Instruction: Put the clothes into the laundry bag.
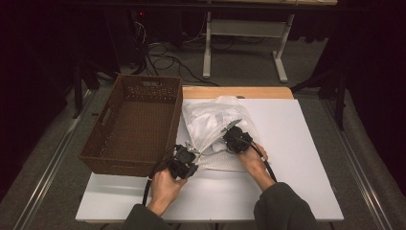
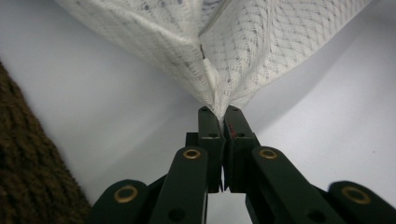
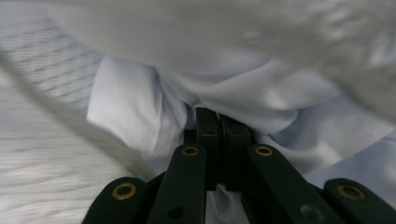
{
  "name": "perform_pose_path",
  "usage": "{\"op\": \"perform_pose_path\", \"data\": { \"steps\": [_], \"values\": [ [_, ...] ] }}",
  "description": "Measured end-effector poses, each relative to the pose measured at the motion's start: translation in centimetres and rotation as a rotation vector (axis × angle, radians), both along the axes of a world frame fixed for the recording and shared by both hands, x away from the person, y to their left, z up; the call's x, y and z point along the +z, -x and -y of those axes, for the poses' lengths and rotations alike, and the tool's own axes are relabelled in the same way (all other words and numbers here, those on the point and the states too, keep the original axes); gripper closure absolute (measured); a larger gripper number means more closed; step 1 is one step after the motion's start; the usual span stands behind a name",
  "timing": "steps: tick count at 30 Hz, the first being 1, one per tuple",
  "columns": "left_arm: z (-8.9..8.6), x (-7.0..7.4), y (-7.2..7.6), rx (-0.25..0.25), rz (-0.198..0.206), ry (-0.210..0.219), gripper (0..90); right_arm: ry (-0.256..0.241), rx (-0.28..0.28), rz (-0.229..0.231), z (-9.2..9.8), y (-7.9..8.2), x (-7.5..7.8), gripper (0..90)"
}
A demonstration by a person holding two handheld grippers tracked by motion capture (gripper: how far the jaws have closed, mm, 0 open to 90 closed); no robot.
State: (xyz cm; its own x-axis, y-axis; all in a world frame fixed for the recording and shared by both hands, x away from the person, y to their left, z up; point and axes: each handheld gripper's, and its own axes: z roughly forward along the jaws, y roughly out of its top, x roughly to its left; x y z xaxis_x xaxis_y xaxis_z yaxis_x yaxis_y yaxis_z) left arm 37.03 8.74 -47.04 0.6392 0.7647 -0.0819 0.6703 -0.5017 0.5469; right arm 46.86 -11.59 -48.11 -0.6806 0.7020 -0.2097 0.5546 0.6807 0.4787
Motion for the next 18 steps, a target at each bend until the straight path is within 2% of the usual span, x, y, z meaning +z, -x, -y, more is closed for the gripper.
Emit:
{"op": "perform_pose_path", "data": {
  "steps": [2,3,5,6,7,8,11,13,15,18],
  "values": [
    [-0.3,-0.2,0.0,0.005,-0.007,-0.002,87.3,0.010,-0.024,0.027,0.1,-0.6,-0.4,89.4],
    [-0.3,-0.2,0.0,0.009,-0.010,-0.003,87.3,0.020,-0.041,0.023,0.3,-0.9,-0.5,89.3],
    [-0.5,-0.5,-0.1,0.014,-0.019,-0.001,87.3,-0.003,-0.058,0.024,0.6,-1.3,-0.6,88.9],
    [-0.5,-0.6,-0.1,0.015,-0.024,0.000,87.3,-0.013,-0.061,0.027,0.6,-1.2,-0.6,88.6],
    [-0.4,-0.7,-0.2,0.018,-0.022,0.003,87.2,-0.001,-0.046,0.030,0.6,-1.1,-0.6,87.3],
    [-0.4,-0.7,-0.2,0.014,-0.023,-0.003,87.0,0.000,-0.040,0.021,0.5,-0.8,-0.4,82.8],
    [-0.3,-0.9,-0.2,0.013,-0.023,-0.011,86.5,-0.014,0.001,0.004,0.7,0.4,0.6,70.4],
    [-0.4,-0.9,-0.3,0.012,-0.025,-0.012,86.3,-0.031,0.031,0.013,1.1,1.6,1.3,66.5],
    [-0.4,-1.0,-0.3,0.013,-0.026,-0.011,86.2,-0.071,0.046,0.021,2.0,3.1,2.0,65.1],
    [-0.3,-1.0,-0.3,0.012,-0.027,-0.014,86.0,-0.084,0.051,0.041,3.3,4.6,2.6,65.0]
  ]
}}
